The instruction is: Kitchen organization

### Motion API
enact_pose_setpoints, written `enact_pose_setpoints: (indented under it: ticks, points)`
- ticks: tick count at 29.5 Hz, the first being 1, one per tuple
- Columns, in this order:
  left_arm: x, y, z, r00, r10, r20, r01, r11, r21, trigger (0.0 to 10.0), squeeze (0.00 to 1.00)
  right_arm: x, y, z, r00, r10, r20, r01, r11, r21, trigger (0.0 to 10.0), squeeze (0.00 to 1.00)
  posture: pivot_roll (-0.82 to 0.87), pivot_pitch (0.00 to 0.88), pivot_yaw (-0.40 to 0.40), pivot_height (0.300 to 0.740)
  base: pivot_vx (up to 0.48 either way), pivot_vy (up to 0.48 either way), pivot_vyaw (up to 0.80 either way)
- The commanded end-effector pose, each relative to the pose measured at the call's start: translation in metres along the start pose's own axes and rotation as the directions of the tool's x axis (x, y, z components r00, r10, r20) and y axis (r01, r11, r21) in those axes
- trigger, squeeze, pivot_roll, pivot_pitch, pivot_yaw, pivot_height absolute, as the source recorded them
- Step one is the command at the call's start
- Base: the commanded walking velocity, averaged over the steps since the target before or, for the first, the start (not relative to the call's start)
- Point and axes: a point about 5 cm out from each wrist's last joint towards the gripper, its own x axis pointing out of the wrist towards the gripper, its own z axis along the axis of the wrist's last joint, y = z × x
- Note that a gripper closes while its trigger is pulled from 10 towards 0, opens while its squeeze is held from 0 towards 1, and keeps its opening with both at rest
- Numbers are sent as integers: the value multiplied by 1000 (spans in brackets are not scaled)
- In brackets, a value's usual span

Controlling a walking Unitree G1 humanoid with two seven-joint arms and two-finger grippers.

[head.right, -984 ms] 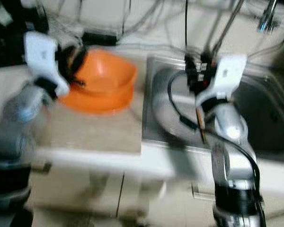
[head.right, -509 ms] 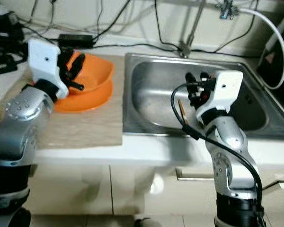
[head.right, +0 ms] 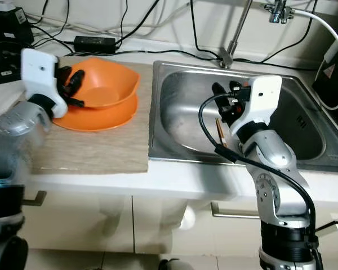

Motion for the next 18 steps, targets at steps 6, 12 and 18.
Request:
enact_pose_setpoints:
  ticks: [6,12,18]
  points:
    - [2,23,21,997,-74,-21,69,982,-177,10000,1000,0,3,-1,999,50,-8,-50,998,26,10000,0,10,41,-102,740,0,0,0]
    - [2,30,16,982,-133,-131,80,934,-347,10000,1000,-6,7,-7,995,94,-38,-92,994,61,10000,0,3,44,-83,740,0,0,0]
    - [3,35,9,974,-123,-191,47,931,-363,10000,1000,-10,8,-7,993,109,-40,-106,992,68,10000,0,1,46,-75,740,0,0,0]
